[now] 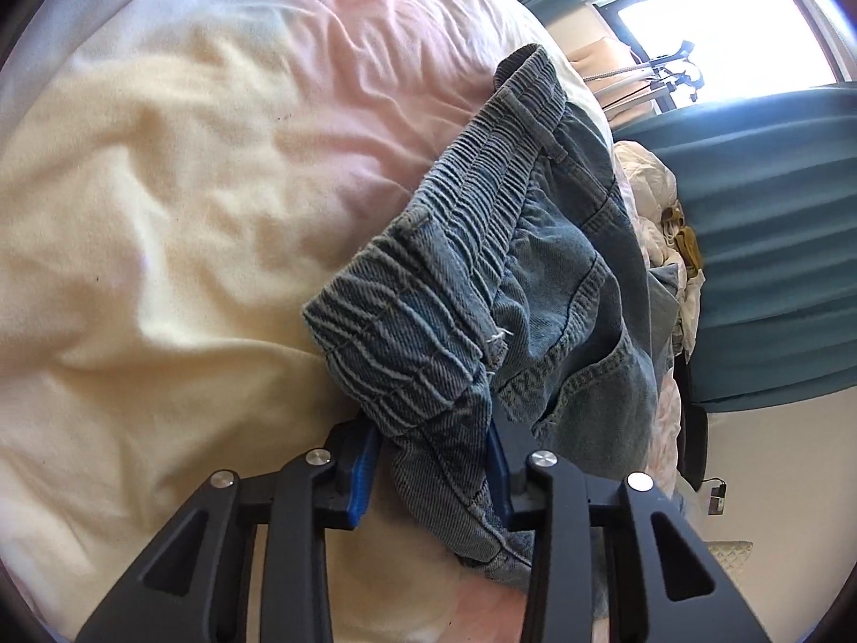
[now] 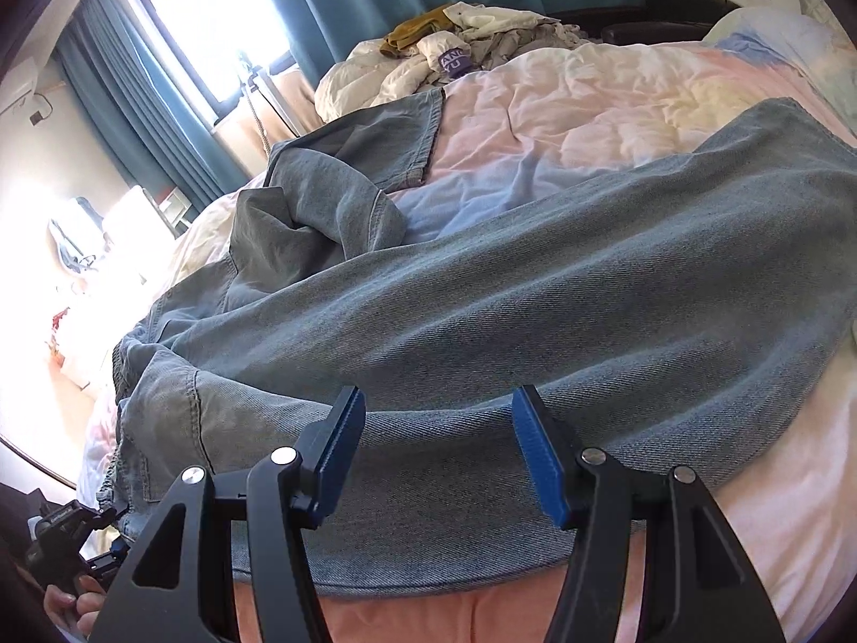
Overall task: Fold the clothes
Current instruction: 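Pull the waistband away to straighten the jeans with the left gripper, then lower the held waistband onto the duvet and open the left gripper, then move the right gripper to the jeans leg hem and grasp it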
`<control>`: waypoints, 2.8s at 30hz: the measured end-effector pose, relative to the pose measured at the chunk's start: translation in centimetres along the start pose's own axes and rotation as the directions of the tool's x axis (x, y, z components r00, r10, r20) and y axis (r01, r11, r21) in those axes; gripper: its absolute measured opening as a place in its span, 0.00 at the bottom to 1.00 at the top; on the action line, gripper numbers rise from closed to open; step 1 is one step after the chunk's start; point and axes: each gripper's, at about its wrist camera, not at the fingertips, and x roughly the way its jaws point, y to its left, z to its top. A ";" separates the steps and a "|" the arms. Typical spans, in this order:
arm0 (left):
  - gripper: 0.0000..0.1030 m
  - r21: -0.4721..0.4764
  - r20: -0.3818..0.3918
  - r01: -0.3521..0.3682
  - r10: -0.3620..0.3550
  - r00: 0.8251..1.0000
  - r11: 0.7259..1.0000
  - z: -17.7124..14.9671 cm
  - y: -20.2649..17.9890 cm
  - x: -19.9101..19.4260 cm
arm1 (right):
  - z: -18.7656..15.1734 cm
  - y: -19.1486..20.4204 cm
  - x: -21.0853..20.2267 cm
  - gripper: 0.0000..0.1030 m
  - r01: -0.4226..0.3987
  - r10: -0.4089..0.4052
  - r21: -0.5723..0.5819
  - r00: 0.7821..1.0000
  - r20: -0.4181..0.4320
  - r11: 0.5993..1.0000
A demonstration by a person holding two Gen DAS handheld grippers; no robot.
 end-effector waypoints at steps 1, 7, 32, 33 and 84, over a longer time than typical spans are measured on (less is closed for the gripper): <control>0.27 0.022 0.016 0.001 -0.001 1.000 1.000 0.0 -0.5 -0.3 | -0.1 0.1 0.0 0.56 0.004 -0.004 -0.007 1.000 -0.001 1.000; 0.23 0.061 0.108 0.046 -0.052 0.993 0.997 0.1 -2.1 -3.1 | -0.6 0.8 0.1 0.56 0.034 -0.033 -0.060 0.999 0.005 0.998; 0.26 0.023 0.084 -0.039 0.037 0.996 0.999 -2.8 1.8 -7.6 | -1.4 -0.4 1.8 0.56 0.043 -0.049 -0.055 0.994 -0.099 0.998; 0.27 0.049 0.112 -0.058 0.053 0.992 0.997 -3.4 1.4 -8.3 | -1.3 -0.5 1.4 0.56 0.040 -0.044 -0.049 0.995 -0.090 0.998; 0.39 0.707 0.257 -0.238 0.071 0.964 0.666 -11.5 -16.3 12.4 | 17.0 -1.8 21.0 0.44 -0.383 0.448 0.483 0.894 -0.023 0.788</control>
